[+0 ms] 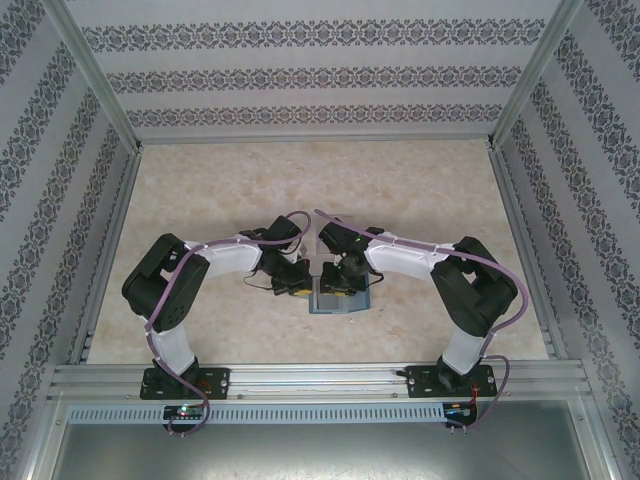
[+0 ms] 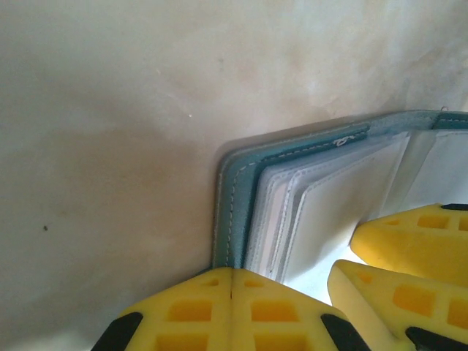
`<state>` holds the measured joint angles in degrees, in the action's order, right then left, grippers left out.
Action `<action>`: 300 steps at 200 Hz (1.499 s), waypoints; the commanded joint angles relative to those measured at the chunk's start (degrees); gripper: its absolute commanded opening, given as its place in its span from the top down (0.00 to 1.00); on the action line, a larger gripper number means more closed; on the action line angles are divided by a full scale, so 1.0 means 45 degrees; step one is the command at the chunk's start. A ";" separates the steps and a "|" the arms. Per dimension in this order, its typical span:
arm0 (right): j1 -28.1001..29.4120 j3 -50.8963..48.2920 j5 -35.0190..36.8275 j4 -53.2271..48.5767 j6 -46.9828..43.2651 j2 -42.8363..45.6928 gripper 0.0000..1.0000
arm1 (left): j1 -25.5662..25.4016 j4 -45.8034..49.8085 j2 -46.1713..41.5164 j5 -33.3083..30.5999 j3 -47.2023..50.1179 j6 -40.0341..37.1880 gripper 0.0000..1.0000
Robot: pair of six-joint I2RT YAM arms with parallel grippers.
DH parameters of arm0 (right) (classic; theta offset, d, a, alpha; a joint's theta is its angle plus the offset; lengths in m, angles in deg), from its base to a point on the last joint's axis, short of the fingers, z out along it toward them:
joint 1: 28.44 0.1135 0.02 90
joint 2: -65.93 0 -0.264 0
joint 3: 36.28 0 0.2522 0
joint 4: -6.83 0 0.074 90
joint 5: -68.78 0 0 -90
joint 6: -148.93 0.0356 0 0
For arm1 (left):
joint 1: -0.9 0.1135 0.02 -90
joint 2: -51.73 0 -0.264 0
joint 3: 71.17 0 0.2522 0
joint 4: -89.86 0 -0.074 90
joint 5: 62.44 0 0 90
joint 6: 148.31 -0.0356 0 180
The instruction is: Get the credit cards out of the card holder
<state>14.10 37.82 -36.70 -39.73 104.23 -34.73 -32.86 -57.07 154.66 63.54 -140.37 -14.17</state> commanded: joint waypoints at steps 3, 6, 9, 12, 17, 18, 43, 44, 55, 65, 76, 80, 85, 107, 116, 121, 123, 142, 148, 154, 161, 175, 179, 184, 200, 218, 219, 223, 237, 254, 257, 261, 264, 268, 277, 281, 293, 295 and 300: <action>0.0184 0.0327 0.0635 -0.0753 0.0149 -0.0226 0.67 | -0.0135 -0.0112 0.0206 0.0033 0.0276 -0.0217 1.00; 0.0185 0.0335 0.0656 -0.0795 0.0144 -0.0238 0.66 | -0.0135 -0.0112 0.0211 0.0030 0.0270 -0.0221 1.00; 0.0200 0.0346 0.0686 -0.0812 0.0131 -0.0247 0.66 | -0.0135 -0.0102 0.0211 0.0035 0.0289 -0.0224 1.00; 0.0195 0.0352 0.0704 -0.0844 0.0127 -0.0265 0.66 | -0.0135 -0.0110 0.0197 0.0031 0.0306 -0.0225 1.00; 0.0212 0.0372 0.0725 -0.0894 0.0119 -0.0281 0.65 | -0.0136 -0.0112 0.0211 0.0035 0.0296 -0.0220 1.00; 0.0213 0.0376 0.0736 -0.0904 0.0124 -0.0294 0.65 | -0.0136 -0.0112 0.0201 0.0033 0.0302 -0.0220 1.00; 0.0295 0.0477 0.0875 -0.1008 0.0043 -0.0326 0.61 | -0.0137 -0.0094 0.0172 0.0055 0.0332 -0.0245 1.00; 0.0313 0.0478 0.0879 -0.1020 0.0037 -0.0326 0.61 | -0.0136 -0.0083 0.0172 0.0052 0.0330 -0.0242 1.00; 0.0366 0.0560 0.0867 -0.1040 -0.0080 -0.0374 0.57 | -0.0140 -0.0104 0.0192 0.0050 0.0319 -0.0255 1.00; 0.0431 0.0650 0.0944 -0.1133 -0.0151 -0.0421 0.53 | -0.0145 -0.0102 0.0209 0.0064 0.0323 -0.0259 1.00; 0.0502 0.0750 0.1028 -0.1199 -0.0221 -0.0461 0.50 | -0.0135 -0.0092 0.0221 0.0100 0.0279 -0.0285 1.00; 0.0534 0.0769 0.1057 -0.1226 -0.0230 -0.0491 0.49 | -0.0135 -0.0093 0.0228 0.0097 0.0276 -0.0282 1.00; 0.0536 0.0806 0.1083 -0.1271 -0.0228 -0.0511 0.48 | -0.0136 -0.0088 0.0249 0.0089 0.0274 -0.0290 1.00; 0.0565 0.0864 0.1079 -0.1268 -0.0223 -0.0682 0.46 | -0.0135 -0.0091 0.0270 0.0109 0.0226 -0.0317 1.00; 0.0581 0.0870 0.1079 -0.1270 -0.0223 -0.0738 0.45 | -0.0135 -0.0082 0.0265 0.0108 0.0213 -0.0331 1.00; 0.0597 0.0889 0.1078 -0.1271 -0.0223 -0.0779 0.45 | -0.0135 -0.0072 0.0270 0.0111 0.0211 -0.0342 1.00; 0.0603 0.0894 0.1078 -0.1282 -0.0223 -0.0796 0.44 | -0.0135 -0.0072 0.0270 0.0119 0.0225 -0.0333 1.00; 0.0586 0.0875 0.1119 -0.1286 -0.0184 -0.0884 0.41 | -0.0136 -0.0087 0.0240 0.0130 0.0255 -0.0317 1.00; 0.0595 0.0858 0.1146 -0.1286 -0.0195 -0.0911 0.41 | -0.0135 -0.0081 0.0214 0.0131 0.0250 -0.0317 1.00; 0.0590 0.0852 0.1165 -0.1277 -0.0175 -0.0941 0.40 | -0.0135 -0.0110 0.0202 0.0113 0.0285 -0.0318 1.00; 0.0603 0.0838 0.1185 -0.1260 -0.0140 -0.0969 0.39 | -0.0135 -0.0116 0.0206 0.0108 0.0289 -0.0319 1.00; 0.0590 0.0811 0.1229 -0.1243 -0.0135 -0.1094 0.39 | -0.0135 -0.0121 0.0200 0.0136 0.0292 -0.0317 1.00; 0.0596 0.0829 0.1227 -0.1247 -0.0127 -0.1134 0.38 | -0.0135 -0.0116 0.0194 0.0139 0.0289 -0.0312 1.00; 0.0602 0.0838 0.1234 -0.1248 -0.0109 -0.1174 0.38 | -0.0125 -0.0131 0.0206 0.0129 0.0278 -0.0318 1.00; 0.0617 0.0794 0.1216 -0.1204 -0.0072 -0.1263 0.37 | -0.0117 -0.0131 0.0192 0.0157 0.0288 -0.0330 1.00; 0.0619 0.0733 0.1254 -0.1113 -0.0047 -0.1320 0.35 | -0.0115 -0.0131 0.0192 0.0147 0.0306 -0.0317 1.00; 0.0621 0.0723 0.1264 -0.1112 -0.0047 -0.1321 0.35 | -0.0115 -0.0131 0.0182 0.0152 0.0317 -0.0327 1.00; 0.0620 0.0717 0.1276 -0.1129 -0.0047 -0.1350 0.35 | -0.0115 -0.0134 0.0174 0.0154 0.0322 -0.0320 1.00; 0.0606 0.0729 0.1313 -0.1131 -0.0032 -0.1436 0.37 | -0.0115 -0.0146 0.0172 0.0149 0.0328 -0.0324 1.00; 0.0619 0.0736 0.1329 -0.1149 -0.0008 -0.1532 0.41 | -0.0115 -0.0149 0.0168 0.0148 0.0324 -0.0327 1.00; 0.0613 0.0750 0.1346 -0.1149 -0.0008 -0.1536 0.41 | -0.0115 -0.0150 0.0155 0.0157 0.0327 -0.0318 1.00; 0.0610 0.0768 0.1333 -0.1149 0.0013 -0.1551 0.42 | -0.0115 -0.0151 0.0151 0.0149 0.0327 -0.0317 1.00; 0.0607 0.0759 0.1337 -0.1149 0.0012 -0.1546 0.43 | -0.0115 -0.0151 0.0148 0.0150 0.0328 -0.0326 1.00; 0.0612 0.0755 0.1340 -0.1149 0.0014 -0.1566 0.44 | -0.0115 -0.0151 0.0150 0.0147 0.0341 -0.0322 1.00; 0.0614 0.0757 0.1352 -0.1149 0.0031 -0.1576 0.47 | -0.0115 -0.0162 0.0135 0.0153 0.0346 -0.0324 1.00; 0.0613 0.0760 0.1356 -0.1149 0.0031 -0.1558 0.48 | -0.0115 -0.0162 0.0151 0.0160 0.0347 -0.0317 1.00; 0.0618 0.0754 0.1381 -0.1170 0.0050 -0.1522 0.51 | -0.0116 -0.0153 0.0123 0.0155 0.0357 -0.0317 1.00; 0.0617 0.0752 0.1383 -0.1179 0.0051 -0.1509 0.51 | -0.0125 -0.0151 0.0131 0.0149 0.0355 -0.0317 1.00; 0.0601 0.0753 0.1373 -0.1198 0.0050 -0.1474 0.52 | -0.0125 -0.0149 0.0122 0.0147 0.0366 -0.0316 1.00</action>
<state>16.07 42.10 -32.18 -45.30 104.05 -38.49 -32.84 -57.88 154.66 64.00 -139.91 -14.60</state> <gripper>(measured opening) 0.498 0.043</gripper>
